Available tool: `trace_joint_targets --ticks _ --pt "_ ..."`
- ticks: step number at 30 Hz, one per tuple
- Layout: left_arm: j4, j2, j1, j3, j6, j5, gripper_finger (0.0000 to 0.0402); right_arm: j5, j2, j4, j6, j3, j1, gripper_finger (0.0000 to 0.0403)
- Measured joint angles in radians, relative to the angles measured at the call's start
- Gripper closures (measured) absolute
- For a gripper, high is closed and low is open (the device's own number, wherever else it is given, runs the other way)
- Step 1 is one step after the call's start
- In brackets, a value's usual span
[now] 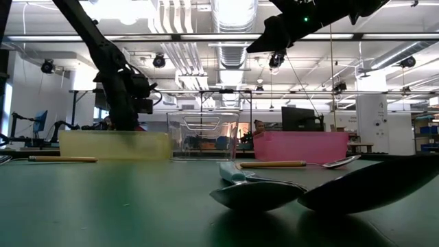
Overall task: Sort silverware by color (type)
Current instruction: Put the blue spoon into the yellow bin
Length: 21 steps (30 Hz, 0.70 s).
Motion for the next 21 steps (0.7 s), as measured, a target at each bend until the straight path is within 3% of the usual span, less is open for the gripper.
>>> trace_joint_targets --ticks 21 --pt "0.052 0.0 0.0 -0.014 0.001 0.0 0.0401 0.0 0.0 0.0 0.0 0.0 0.0 0.0289"
